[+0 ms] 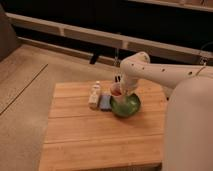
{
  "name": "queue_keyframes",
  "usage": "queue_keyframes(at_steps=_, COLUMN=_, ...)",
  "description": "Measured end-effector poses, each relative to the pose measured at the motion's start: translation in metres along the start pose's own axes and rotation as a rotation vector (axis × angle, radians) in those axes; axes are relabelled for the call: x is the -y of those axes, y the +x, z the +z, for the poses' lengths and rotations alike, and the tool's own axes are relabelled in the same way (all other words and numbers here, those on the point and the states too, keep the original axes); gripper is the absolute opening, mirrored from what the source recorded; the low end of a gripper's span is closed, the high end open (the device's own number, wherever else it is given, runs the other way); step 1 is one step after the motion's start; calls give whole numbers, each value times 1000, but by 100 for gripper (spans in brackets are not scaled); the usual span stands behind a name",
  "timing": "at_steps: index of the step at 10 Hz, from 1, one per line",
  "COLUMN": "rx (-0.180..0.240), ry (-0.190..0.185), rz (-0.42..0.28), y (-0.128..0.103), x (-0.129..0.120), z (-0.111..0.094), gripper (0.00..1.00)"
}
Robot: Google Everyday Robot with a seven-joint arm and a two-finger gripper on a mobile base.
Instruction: Place the ceramic cup in the ceramic bowl
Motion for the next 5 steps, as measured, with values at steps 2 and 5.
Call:
queue_keyframes(at_steps=2, rx=-2, ry=2, rz=-20, y=-7, x=-7, z=9, gripper=0)
queue_keyframes(at_steps=5, rx=-9, ry=15, rz=-36, y=-29, x=-13, z=33, gripper=0)
